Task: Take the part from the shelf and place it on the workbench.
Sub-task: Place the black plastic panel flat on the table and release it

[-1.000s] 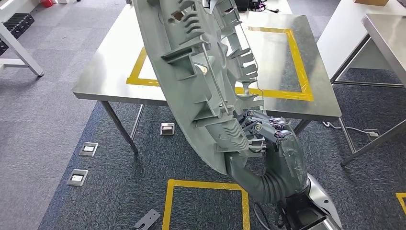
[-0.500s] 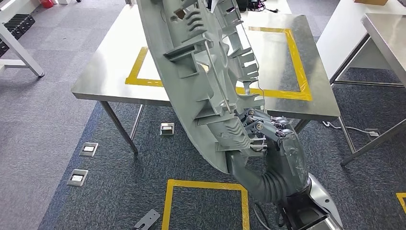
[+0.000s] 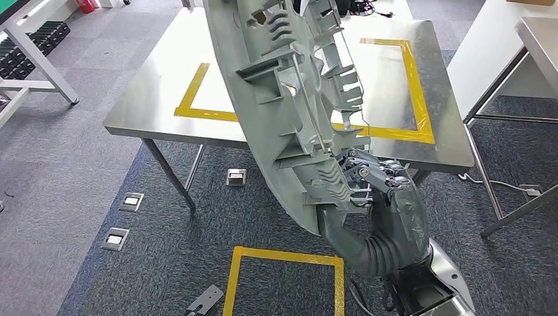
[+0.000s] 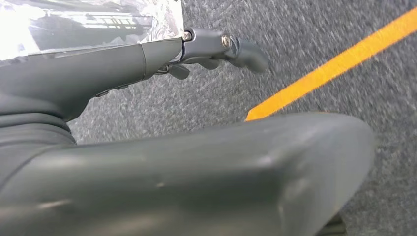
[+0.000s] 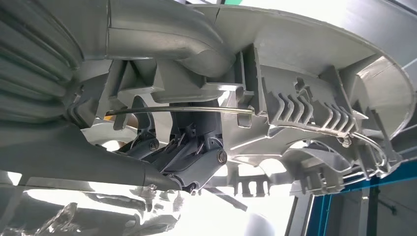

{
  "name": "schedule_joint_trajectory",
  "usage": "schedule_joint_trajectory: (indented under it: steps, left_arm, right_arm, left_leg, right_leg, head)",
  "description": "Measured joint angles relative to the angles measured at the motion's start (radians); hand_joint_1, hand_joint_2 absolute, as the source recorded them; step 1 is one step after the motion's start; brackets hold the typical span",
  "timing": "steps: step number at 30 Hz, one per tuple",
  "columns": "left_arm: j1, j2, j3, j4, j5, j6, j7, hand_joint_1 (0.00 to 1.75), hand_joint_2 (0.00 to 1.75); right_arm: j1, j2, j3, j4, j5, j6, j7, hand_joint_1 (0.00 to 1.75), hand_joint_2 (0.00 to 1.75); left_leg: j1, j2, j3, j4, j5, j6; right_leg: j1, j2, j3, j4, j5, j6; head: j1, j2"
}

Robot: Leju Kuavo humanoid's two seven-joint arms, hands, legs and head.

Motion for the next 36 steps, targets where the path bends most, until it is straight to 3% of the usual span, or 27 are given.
schedule_joint_trajectory:
  steps: [3,5,7,8,9,11,12,15,18,21,22,23,24,25,27,28,30,33,36]
  left_arm:
    - [0.0,-0.001,0.0,0.0,0.0,0.0,0.0,0.0,1.75]
    - [0.0,0.0,0.001,0.0,0.0,0.001,-0.001,0.0,1.75]
    - [0.002,0.0,0.001,0.0,0.0,0.001,-0.001,0.0,1.75]
    - [0.003,0.001,0.001,0.0,0.0,0.001,-0.001,0.0,1.75]
    - [0.004,0.001,0.002,0.0,0.0,0.001,-0.001,0.0,1.75]
    - [0.004,0.002,0.004,0.0,0.0,0.001,-0.001,0.0,1.75]
    - [0.003,0.002,0.006,0.0,-0.001,0.002,-0.001,0.0,1.75]
    - [0.003,0.003,0.013,0.001,-0.001,0.002,-0.001,0.0,1.75]
    - [0.002,0.002,0.017,0.001,-0.002,0.003,-0.002,0.0,1.75]
    - [0.002,0.002,0.018,0.001,-0.003,0.003,-0.002,0.0,1.75]
    - [0.003,0.002,0.018,0.001,-0.003,0.003,-0.002,0.0,1.75]
    - [0.004,0.002,0.018,0.001,-0.003,0.002,-0.002,0.0,1.75]
    - [0.004,0.001,0.018,0.001,-0.003,0.003,-0.002,0.0,1.75]
    - [0.004,0.001,0.018,0.001,-0.003,0.003,-0.001,0.0,1.75]
    - [0.003,0.0,0.019,0.001,-0.003,0.003,-0.002,0.0,1.75]
    - [0.003,-0.001,0.019,0.001,-0.004,0.003,-0.002,0.0,1.75]
    - [0.004,-0.003,0.019,0.001,-0.004,0.003,-0.001,0.0,1.75]
    - [0.004,-0.003,0.019,0.001,-0.004,0.003,-0.002,0.0,1.75]
    - [0.005,-0.003,0.019,0.001,-0.004,0.003,-0.002,0.0,1.75]
  right_arm:
    - [0.0,0.001,-0.001,0.0,0.0,0.0,0.0,1.75,1.75]
    - [0.0,0.001,-0.001,0.001,0.0,0.0,0.0,1.75,1.75]
    - [0.0,0.001,-0.001,0.002,0.0,0.0,0.0,1.75,1.75]
    - [0.0,0.001,-0.001,0.003,0.0,0.0,0.0,1.75,1.75]
    - [0.0,0.001,-0.001,0.004,0.0,0.0,0.0,1.75,1.75]
    - [0.0,0.001,-0.001,0.005,0.0,0.0,0.0,1.75,1.75]
    - [-0.001,0.001,-0.001,0.005,0.0,0.0,0.0,1.75,1.75]
    - [-0.002,0.001,-0.002,0.006,0.0,-0.002,-0.001,1.75,1.75]
    - [-0.002,0.0,-0.003,0.006,0.001,-0.002,-0.001,1.75,1.75]
    - [-0.002,0.0,-0.003,0.007,0.001,-0.003,-0.002,1.75,1.75]
    - [-0.002,0.0,-0.003,0.008,0.001,-0.003,-0.002,1.75,1.75]
    - [-0.002,0.0,-0.003,0.008,0.001,-0.003,-0.002,1.75,1.75]
    - [-0.002,0.0,-0.003,0.009,0.002,-0.003,-0.002,1.75,1.75]
    - [-0.002,0.0,-0.003,0.009,0.002,-0.003,-0.002,1.75,1.75]
    - [-0.003,-0.001,-0.003,0.009,0.002,-0.003,-0.002,1.75,1.75]
    - [-0.003,-0.001,-0.003,0.009,0.002,-0.003,-0.001,1.75,1.75]
    - [-0.004,-0.001,-0.004,0.008,0.002,-0.003,-0.001,1.75,1.75]
    - [-0.003,0.0,-0.005,0.008,0.002,-0.003,-0.001,1.75,1.75]
    - [-0.003,0.001,-0.004,0.008,0.002,-0.003,-0.001,1.75,1.75]
  left_leg:
    - [0.003,0.005,-0.022,0.054,-0.038,-0.01]
    - [0.001,0.007,-0.084,0.187,-0.095,-0.009]
    - [-0.001,0.007,-0.141,0.293,-0.117,-0.006]
    - [-0.002,0.007,-0.146,0.291,-0.098,-0.003]
    - [-0.004,0.007,-0.133,0.25,-0.061,0.002]
    - [-0.01,0.008,-0.083,0.125,0.014,0.016]
    - [-0.015,0.009,-0.063,0.078,0.035,0.023]
    - [-0.024,0.009,-0.048,0.038,0.031,0.037]
    - [-0.017,0.008,-0.037,0.01,0.022,0.045]
    - [-0.018,0.007,-0.035,0.007,0.019,0.05]
    - [-0.019,0.006,-0.034,0.008,0.017,0.052]
    - [-0.021,0.006,-0.032,0.008,0.015,0.053]
    - [-0.023,0.005,-0.029,0.009,0.013,0.053]
    - [-0.024,0.003,-0.024,0.009,0.009,0.052]
    - [-0.027,0.001,-0.018,0.01,0.004,0.048]
    - [-0.027,0.001,-0.018,0.01,0.002,0.044]
    - [-0.026,0.001,-0.019,0.009,0.001,0.033]
    - [-0.024,0.002,-0.028,0.036,-0.024,0.019]
    - [-0.018,0.003,-0.101,0.203,-0.103,0.006]
  right_leg:
    - [0.0,-0.002,0.007,-0.002,-0.005,-0.023]
    - [0.004,-0.003,0.014,-0.003,-0.01,-0.033]
    - [0.009,-0.003,0.022,-0.002,-0.017,-0.038]
    - [0.011,-0.002,0.028,-0.002,-0.021,-0.039]
    - [0.013,0.0,0.035,-0.002,-0.025,-0.038]
    - [0.016,0.001,0.05,-0.002,-0.036,-0.033]
    - [0.016,0.001,0.052,-0.002,-0.039,-0.029]
    - [0.014,-0.001,0.045,-0.003,-0.039,-0.012]
    - [0.014,-0.003,0.024,0.032,-0.063,0.005]
    - [0.013,-0.003,-0.074,0.202,-0.126,0.013]
    - [0.013,-0.003,-0.104,0.246,-0.13,0.014]
    - [0.013,-0.003,-0.119,0.257,-0.117,0.012]
    - [0.013,-0.003,-0.114,0.229,-0.085,0.009]
    - [0.015,-0.003,-0.091,0.168,-0.042,0.002]
    - [0.021,-0.003,-0.037,0.048,0.011,-0.013]
    - [0.024,-0.003,-0.02,0.012,0.019,-0.019]
    - [0.028,-0.002,-0.012,-0.006,0.013,-0.025]
    - [0.02,-0.003,0.001,-0.023,0.015,-0.036]
    - [0.016,-0.006,0.013,-0.028,0.012,-0.044]
  head:
    - [-0.01,0.0]
    - [-0.019,0.0]
    - [-0.024,0.0]
    - [-0.026,0.0]
    - [-0.028,0.0]
    - [-0.03,0.0]
    - [-0.029,0.0]
    - [-0.034,0.0]
    - [-0.032,0.0]
    - [-0.021,0.0]
    - [-0.019,0.0]
    - [-0.018,0.0]
    - [-0.017,0.0]
    - [-0.016,0.0]
    - [-0.016,0.0]
    - [-0.016,0.0]
    - [-0.015,0.0]
    - [-0.017,0.0]
    - [-0.025,0.0]
